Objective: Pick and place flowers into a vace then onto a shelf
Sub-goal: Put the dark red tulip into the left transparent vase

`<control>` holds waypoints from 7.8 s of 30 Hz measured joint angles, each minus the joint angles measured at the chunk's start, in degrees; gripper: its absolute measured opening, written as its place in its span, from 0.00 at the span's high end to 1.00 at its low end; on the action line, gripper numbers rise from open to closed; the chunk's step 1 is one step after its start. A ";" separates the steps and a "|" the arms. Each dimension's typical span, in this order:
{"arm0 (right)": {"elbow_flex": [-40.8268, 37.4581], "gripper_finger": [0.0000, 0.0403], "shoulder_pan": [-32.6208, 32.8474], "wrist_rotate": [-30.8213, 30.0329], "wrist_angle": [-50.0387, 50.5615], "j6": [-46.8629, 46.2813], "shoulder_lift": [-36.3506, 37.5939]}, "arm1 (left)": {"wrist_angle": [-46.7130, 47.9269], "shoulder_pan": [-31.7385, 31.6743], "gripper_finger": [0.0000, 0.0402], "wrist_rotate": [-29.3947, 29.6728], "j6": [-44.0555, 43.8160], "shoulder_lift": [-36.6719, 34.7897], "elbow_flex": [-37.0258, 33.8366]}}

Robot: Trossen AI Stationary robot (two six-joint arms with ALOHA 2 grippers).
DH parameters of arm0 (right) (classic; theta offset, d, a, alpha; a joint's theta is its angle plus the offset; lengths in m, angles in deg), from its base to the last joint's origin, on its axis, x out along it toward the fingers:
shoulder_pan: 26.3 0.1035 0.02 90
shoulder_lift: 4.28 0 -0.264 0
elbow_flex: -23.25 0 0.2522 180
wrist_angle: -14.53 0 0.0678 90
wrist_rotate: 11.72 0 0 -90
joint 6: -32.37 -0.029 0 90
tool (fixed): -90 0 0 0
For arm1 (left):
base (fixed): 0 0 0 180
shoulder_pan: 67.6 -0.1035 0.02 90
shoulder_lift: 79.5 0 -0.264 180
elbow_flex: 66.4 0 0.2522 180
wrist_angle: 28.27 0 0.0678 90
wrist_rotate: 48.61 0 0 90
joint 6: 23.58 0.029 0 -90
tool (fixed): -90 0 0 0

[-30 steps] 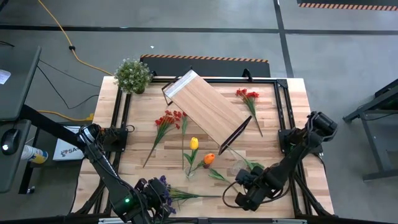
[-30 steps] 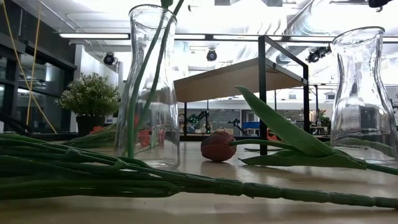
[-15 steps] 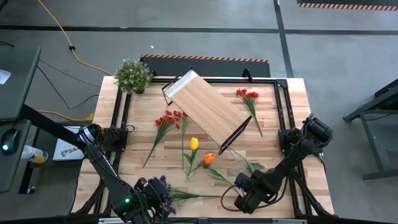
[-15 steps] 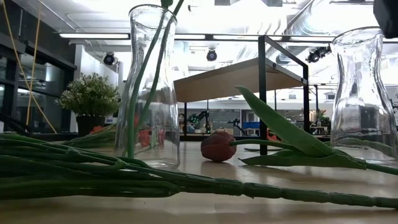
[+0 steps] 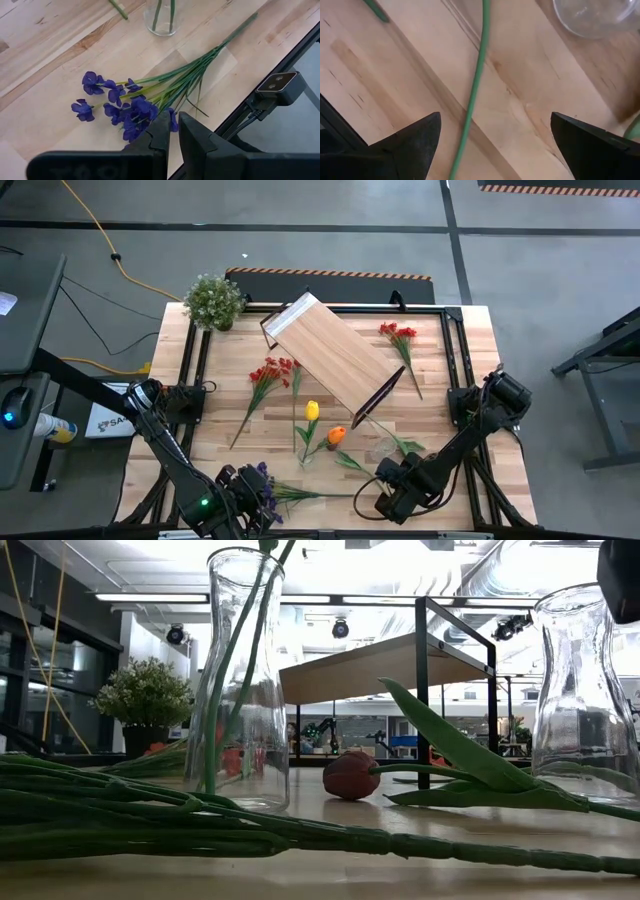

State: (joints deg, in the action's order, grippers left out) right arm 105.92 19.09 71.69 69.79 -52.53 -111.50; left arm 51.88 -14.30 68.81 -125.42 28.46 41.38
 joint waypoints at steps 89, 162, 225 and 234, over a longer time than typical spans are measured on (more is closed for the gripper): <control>0.20 0.27 -0.76 8.93 -0.50 -9.70 -6.62 | -0.35 0.00 0.82 -0.02 -0.02 0.02 0.00; 0.11 0.99 -2.62 10.18 -2.75 -11.66 -7.61 | 1.09 -0.01 0.82 0.24 1.53 0.02 -0.02; 0.04 1.00 9.32 13.90 -2.16 -12.52 11.76 | 1.22 -0.01 0.82 0.70 4.55 0.02 -0.02; 0.04 1.00 11.98 3.53 -17.82 -6.35 11.80 | 0.98 0.00 0.82 -0.28 4.07 0.02 -0.02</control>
State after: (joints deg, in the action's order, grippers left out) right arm 105.96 31.07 75.22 51.96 -58.88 -99.70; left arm 52.86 -14.30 68.53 -121.36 28.49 41.35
